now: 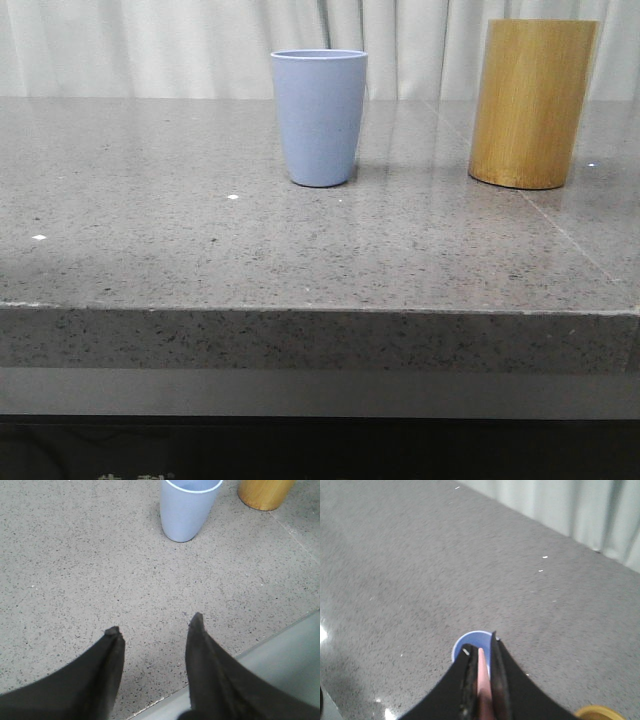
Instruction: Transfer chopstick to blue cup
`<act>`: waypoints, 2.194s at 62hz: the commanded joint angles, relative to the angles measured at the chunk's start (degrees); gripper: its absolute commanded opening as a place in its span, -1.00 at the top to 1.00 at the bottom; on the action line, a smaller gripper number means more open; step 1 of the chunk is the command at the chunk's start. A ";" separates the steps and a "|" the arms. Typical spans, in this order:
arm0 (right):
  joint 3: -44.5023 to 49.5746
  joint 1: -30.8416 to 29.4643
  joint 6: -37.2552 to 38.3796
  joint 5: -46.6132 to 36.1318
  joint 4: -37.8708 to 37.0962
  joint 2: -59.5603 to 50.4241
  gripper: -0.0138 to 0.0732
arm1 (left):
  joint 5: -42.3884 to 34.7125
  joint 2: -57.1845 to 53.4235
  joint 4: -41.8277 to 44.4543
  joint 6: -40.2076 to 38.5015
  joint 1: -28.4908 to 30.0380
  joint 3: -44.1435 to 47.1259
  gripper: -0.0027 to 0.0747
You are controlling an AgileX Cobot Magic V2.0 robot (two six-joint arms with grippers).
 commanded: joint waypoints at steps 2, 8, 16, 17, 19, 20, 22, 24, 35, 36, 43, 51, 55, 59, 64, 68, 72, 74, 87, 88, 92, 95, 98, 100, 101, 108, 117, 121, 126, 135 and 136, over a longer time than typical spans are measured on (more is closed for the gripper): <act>-1.61 3.72 -0.84 -4.34 -4.27 0.27 0.77 | -3.96 -0.83 -0.44 -0.44 0.24 -1.45 0.15; -1.61 4.76 -0.84 -4.26 -5.29 1.79 0.77 | -3.96 -0.83 -0.44 -0.44 0.24 -1.45 0.15; -1.61 4.76 -0.84 -4.25 -5.23 4.25 0.77 | -4.09 -0.83 -0.44 -0.44 0.24 -1.45 0.15; -1.61 4.76 -0.84 -4.25 -5.23 4.82 0.77 | -4.09 -0.83 -0.44 -0.44 0.24 -1.45 0.15; -1.61 4.76 -0.84 -4.30 -5.23 5.34 0.77 | -4.22 -0.83 -0.44 -0.44 0.24 -1.45 0.15; -1.61 4.76 -0.84 -4.35 -5.18 5.88 0.77 | -4.22 -0.83 -0.44 -0.44 0.24 -1.45 0.15; -1.61 4.76 -0.84 -4.45 -5.06 6.46 0.77 | -4.24 -0.83 -0.44 -0.44 0.24 -1.45 0.15; -1.61 4.76 -0.84 -4.57 -5.06 7.34 0.77 | -4.36 -0.83 -0.44 -0.44 0.24 -1.45 0.15; -1.61 4.76 -0.84 -5.14 -5.06 11.25 0.77 | -4.56 -0.57 -0.44 -0.44 0.24 -1.45 0.15; -1.61 4.76 -0.84 -5.22 -5.06 11.58 0.77 | -4.56 -0.46 -0.44 -0.44 0.24 -1.45 0.15; -1.61 4.76 -0.84 -5.91 -5.01 13.29 0.77 | -4.45 0.10 -0.44 -0.44 0.24 -1.45 0.15; -1.61 4.76 -0.84 -5.97 -4.99 14.34 0.74 | -4.46 0.57 -0.44 -0.44 0.24 -1.45 0.15; -1.61 4.76 -0.84 -6.02 -4.99 14.72 0.66 | -4.46 0.69 -0.44 -0.44 0.24 -1.45 0.15; -1.61 4.76 -0.84 -6.02 -4.99 14.79 0.51 | -4.46 0.69 -0.44 -0.44 0.24 -1.45 0.15; -1.61 4.76 -0.84 -6.26 -4.99 14.79 0.28 | -4.46 0.69 -0.44 -0.44 0.24 -1.45 0.15; -1.61 4.76 -0.84 -6.48 -4.99 14.79 0.07 | -4.46 0.69 -0.44 -0.44 0.24 -1.45 0.15; -1.61 4.76 -0.84 -6.55 -4.99 14.72 -0.04 | -4.35 0.69 -0.44 -0.44 0.24 -1.45 0.15; -1.61 4.76 -0.84 -6.55 -4.99 14.67 -0.08 | -4.35 0.69 -0.44 -0.44 0.24 -1.45 0.15; -1.61 4.76 0.43 -4.61 -5.00 11.84 -0.10 | -4.46 0.69 -0.44 -0.44 0.24 -1.45 0.15; -1.61 4.70 0.64 -4.36 -5.00 11.31 -0.10 | -4.46 0.69 -0.44 -0.44 0.24 -1.45 0.15; -1.61 4.65 1.91 -3.47 -5.06 9.63 -0.10 | -4.46 0.69 -0.44 -0.44 0.24 -1.45 0.15; -1.61 4.57 3.15 -2.98 -5.47 7.79 -0.10 | -4.46 0.69 -0.44 -0.44 0.24 -1.45 0.15; -1.29 4.57 3.82 -2.92 -6.36 5.74 -0.10 | -4.46 0.69 -0.44 -0.44 0.24 -1.45 0.15; -0.88 4.57 4.50 -3.30 -7.10 4.48 -0.10 | -4.46 0.69 -0.44 -0.44 0.24 -1.45 0.15; -0.60 4.57 4.89 -3.44 -7.53 3.77 -0.10 | -4.34 0.69 -0.44 -0.44 0.24 -1.45 0.15; 4.76 4.57 7.38 -4.29 -10.45 -3.06 -0.10 | -3.93 0.69 -0.44 -0.44 0.24 -1.45 0.15; 17.14 4.57 8.05 -7.67 -11.86 -13.18 -0.10 | -3.93 0.69 -0.44 -0.44 0.24 -1.45 0.15; 23.87 4.57 8.19 -10.17 -11.86 -18.22 -0.10 | -3.93 0.69 -0.44 -0.44 0.24 -1.45 0.15; 32.03 4.57 9.86 -14.16 -11.86 -24.25 -0.10 | -3.93 0.69 -0.44 -0.44 0.24 -1.45 0.15; 46.06 4.57 11.28 -18.74 -11.86 -34.52 -0.10 | -3.93 0.69 -0.44 -0.44 0.24 -1.45 0.15; 47.25 4.57 11.28 -18.99 -11.86 -35.41 -0.10 | -3.93 0.69 -0.44 -0.44 0.24 -1.45 0.15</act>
